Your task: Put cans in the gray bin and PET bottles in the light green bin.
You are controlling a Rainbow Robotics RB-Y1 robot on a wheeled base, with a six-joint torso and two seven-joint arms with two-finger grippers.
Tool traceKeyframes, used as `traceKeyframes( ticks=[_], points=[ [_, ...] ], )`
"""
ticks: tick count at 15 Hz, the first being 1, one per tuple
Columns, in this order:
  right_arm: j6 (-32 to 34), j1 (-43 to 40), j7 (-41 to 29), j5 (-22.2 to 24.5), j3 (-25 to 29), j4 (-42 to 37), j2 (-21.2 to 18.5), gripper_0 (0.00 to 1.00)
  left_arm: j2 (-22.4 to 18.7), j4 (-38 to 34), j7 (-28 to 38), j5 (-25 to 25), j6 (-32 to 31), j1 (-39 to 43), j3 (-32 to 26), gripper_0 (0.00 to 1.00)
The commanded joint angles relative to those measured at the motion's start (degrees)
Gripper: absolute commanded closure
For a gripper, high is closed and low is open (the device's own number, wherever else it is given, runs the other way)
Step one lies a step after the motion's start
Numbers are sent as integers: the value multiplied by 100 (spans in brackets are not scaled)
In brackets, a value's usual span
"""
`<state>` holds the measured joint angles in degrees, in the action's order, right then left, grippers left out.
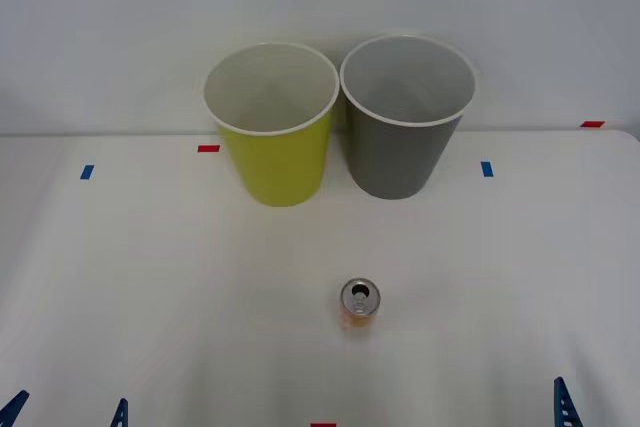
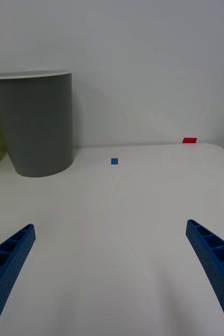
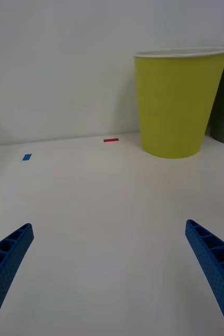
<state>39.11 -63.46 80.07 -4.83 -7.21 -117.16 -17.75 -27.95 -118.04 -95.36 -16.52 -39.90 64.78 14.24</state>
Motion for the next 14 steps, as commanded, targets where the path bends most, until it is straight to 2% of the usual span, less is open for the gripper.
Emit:
traceKeyframes(
  ticks=[1, 14],
  points=[
    [0, 0, 0, 0, 0, 0, 0, 0, 0, 0, 0, 0, 0, 0, 0, 0],
    [0, 0, 0, 0, 0, 0, 0, 0, 0, 0, 0, 0, 0, 0, 0, 0]
  ],
)
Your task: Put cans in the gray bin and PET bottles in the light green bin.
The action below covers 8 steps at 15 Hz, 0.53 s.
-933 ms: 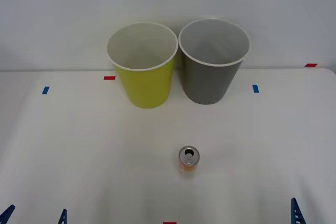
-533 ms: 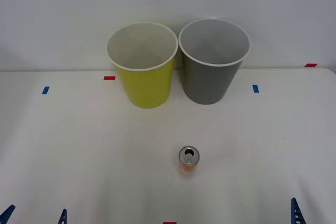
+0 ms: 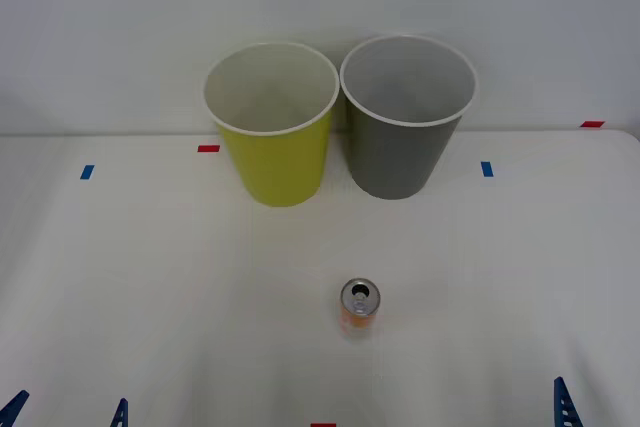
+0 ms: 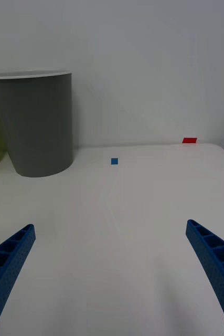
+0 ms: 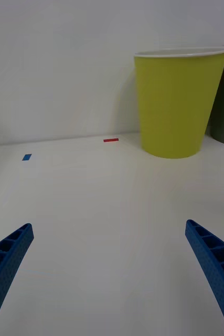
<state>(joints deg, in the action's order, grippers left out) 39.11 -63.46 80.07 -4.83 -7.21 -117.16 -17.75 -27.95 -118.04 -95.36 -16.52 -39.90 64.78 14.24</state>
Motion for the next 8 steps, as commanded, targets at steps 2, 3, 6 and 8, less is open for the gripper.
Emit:
traceKeyframes(
  ticks=[2, 3, 6, 8],
  points=[
    [0, 0, 0, 0, 0, 0, 0, 0, 0, 0, 0, 0, 0, 0, 0, 0],
    [0, 0, 0, 0, 0, 0, 0, 0, 0, 0, 0, 0, 0, 0, 0, 0],
    [0, 0, 0, 0, 0, 0, 0, 0, 0, 0, 0, 0, 0, 0, 0, 0],
    [0, 0, 0, 0, 0, 0, 0, 0, 0, 0, 0, 0, 0, 0, 0, 0]
  ],
)
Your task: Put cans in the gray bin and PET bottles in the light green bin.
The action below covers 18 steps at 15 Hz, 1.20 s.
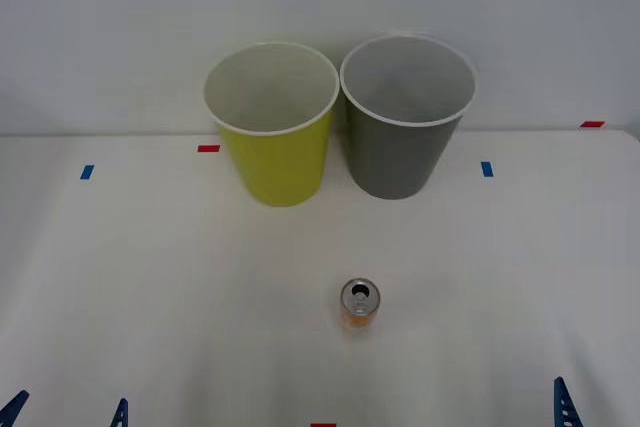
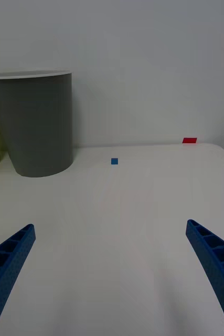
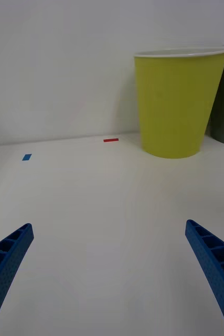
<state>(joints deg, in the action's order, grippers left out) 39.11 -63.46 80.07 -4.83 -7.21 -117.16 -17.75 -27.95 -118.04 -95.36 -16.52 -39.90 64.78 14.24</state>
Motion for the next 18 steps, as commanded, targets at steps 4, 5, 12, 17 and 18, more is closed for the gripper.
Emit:
traceKeyframes(
  ticks=[4, 5, 12, 17, 18],
  points=[
    [0, 0, 0, 0, 0, 0, 0, 0, 0, 0, 0, 0, 0, 0, 0, 0],
    [0, 0, 0, 0, 0, 0, 0, 0, 0, 0, 0, 0, 0, 0, 0, 0],
    [0, 0, 0, 0, 0, 0, 0, 0, 0, 0, 0, 0, 0, 0, 0, 0],
    [0, 0, 0, 0, 0, 0, 0, 0, 0, 0, 0, 0, 0, 0, 0, 0],
    [0, 0, 0, 0, 0, 0, 0, 0, 0, 0, 0, 0, 0, 0, 0, 0]
  ],
)
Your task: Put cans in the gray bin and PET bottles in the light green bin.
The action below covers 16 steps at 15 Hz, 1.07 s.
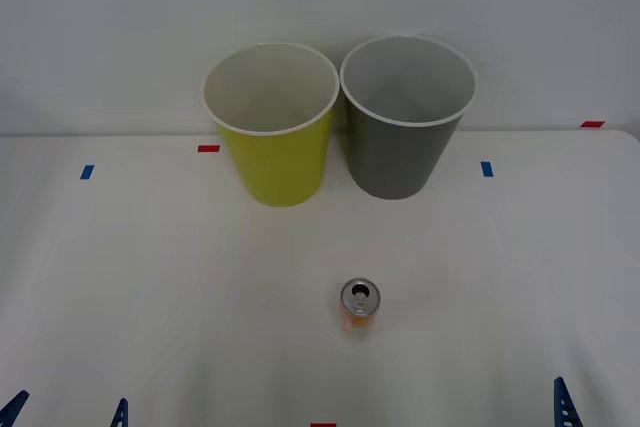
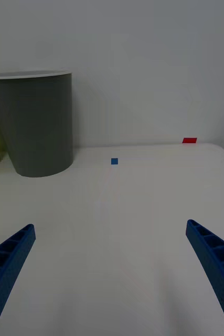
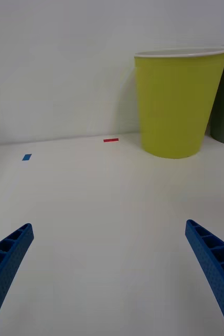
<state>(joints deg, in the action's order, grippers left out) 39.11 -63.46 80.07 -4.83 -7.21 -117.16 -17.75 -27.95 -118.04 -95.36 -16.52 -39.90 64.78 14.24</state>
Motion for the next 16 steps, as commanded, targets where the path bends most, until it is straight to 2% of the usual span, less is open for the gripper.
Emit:
traceKeyframes(
  ticks=[1, 4, 6, 8, 11, 16],
  points=[
    [0, 0, 0, 0, 0, 0, 0, 0, 0, 0, 0, 0, 0, 0, 0, 0],
    [-114, 114, 18, 9, -62, 220, 70, 0, 0, 0, 0, 0, 0, 0, 0, 0],
    [79, 123, 62, -185, -308, 290, 97, 0, 0, 0, 0, 0, 0, 0, 0, 0],
    [176, 176, 211, -281, -554, 228, -114, 0, 0, 0, 0, 0, 0, 0, 0, 0],
    [246, 439, 782, -422, -1011, 228, -580, 0, 0, 0, 0, 0, 0, 0, 0, 0],
    [422, 1055, 1767, -1397, -1995, 334, -1600, 0, 0, 0, 0, 0, 0, 0, 0, 0]
  ],
)
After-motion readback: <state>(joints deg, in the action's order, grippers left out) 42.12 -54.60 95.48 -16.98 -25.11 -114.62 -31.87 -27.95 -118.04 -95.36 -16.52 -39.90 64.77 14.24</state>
